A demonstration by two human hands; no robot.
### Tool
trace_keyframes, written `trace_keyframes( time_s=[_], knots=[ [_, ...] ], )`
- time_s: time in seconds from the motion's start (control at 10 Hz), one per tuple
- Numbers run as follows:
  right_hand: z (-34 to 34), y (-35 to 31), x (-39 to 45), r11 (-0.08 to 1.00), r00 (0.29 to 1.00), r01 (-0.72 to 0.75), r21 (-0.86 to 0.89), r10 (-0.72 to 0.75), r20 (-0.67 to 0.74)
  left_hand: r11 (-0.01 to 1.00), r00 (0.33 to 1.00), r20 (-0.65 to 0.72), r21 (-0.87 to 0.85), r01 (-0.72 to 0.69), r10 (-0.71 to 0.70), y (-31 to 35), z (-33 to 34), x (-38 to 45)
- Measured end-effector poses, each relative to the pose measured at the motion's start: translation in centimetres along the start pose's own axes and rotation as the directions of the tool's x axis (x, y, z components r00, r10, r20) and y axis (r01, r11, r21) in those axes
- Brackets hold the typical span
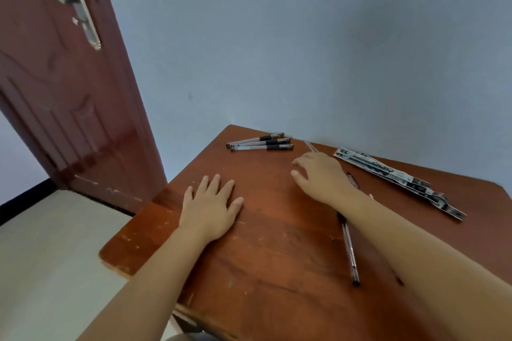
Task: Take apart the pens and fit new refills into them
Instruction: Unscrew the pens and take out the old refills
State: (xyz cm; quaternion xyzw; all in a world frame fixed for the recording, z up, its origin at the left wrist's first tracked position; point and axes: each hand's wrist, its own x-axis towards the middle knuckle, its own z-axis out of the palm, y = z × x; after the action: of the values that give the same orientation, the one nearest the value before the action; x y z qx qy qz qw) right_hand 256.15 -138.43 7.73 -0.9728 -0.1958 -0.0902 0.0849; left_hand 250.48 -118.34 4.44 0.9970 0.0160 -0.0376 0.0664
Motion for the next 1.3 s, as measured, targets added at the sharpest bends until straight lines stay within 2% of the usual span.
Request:
trace_keyframes(
  time_s=[0.2, 0.3, 0.4, 0.6, 0.8, 0.9, 1.0, 1.1, 1.2, 1.3],
  knots=[
    [3.5, -0.1, 6.9, 0.984, 0.979, -0.180, 0.003, 0.179, 0.095, 1.000, 0.999, -0.041, -0.019, -0.015, 0.014, -0.6, 0.6, 0.5],
    [4.3, 0.1, 7.9, 0.974, 0.974, -0.225, -0.034, 0.226, 0.029, 0.999, 0.999, -0.043, -0.031, -0.020, 0.019, -0.7, 0.8, 0.5],
    [4.0, 0.4, 8.3, 0.971, 0.977, -0.213, -0.112, 0.210, -0.042, 0.999, 0.999, -0.043, -0.046, -0.026, 0.024, -0.8, 0.9, 0.5],
    [2.5, 0.8, 6.4, 0.991, 0.991, -0.113, -0.076, 0.118, 0.070, 0.998, 0.998, -0.047, -0.054, -0.031, 0.028, -0.8, 0.8, 0.5],
    [-0.8, 0.3, -0.4, 0.989, 0.999, -0.035, 0.143, 0.037, -0.015, 0.991, 0.975, -0.223, -0.130, -0.036, 0.006, -0.9, 0.3, -0.3],
    [-3.1, 0.6, -4.4, 0.979, 0.996, 0.021, 0.204, -0.003, -0.086, 0.981, 0.931, -0.356, -0.139, -0.132, 0.075, -0.1, -0.3, -1.0],
    [-4.6, 1.1, -8.9, 0.941, 0.990, 0.002, 0.337, 0.044, -0.131, 0.936, 0.871, -0.476, -0.241, -0.257, 0.116, 1.7, -1.1, -1.9],
    [-4.7, 2.3, -12.6, 0.912, 0.969, -0.017, 0.410, 0.117, -0.220, 0.875, 0.752, -0.617, -0.203, -0.439, 0.234, 5.3, -1.8, -2.8],
    [-4.4, 3.6, -14.5, 0.895, 0.949, -0.028, 0.445, 0.164, -0.270, 0.740, 0.558, -0.672, -0.023, -0.672, 0.486, 9.6, -1.0, -3.3],
    [-3.8, 4.4, -15.3, 0.867, 0.933, -0.021, 0.498, 0.195, -0.301, 0.652, 0.483, -0.655, 0.019, -0.758, 0.581, 12.8, 0.2, -3.0]
  ],
)
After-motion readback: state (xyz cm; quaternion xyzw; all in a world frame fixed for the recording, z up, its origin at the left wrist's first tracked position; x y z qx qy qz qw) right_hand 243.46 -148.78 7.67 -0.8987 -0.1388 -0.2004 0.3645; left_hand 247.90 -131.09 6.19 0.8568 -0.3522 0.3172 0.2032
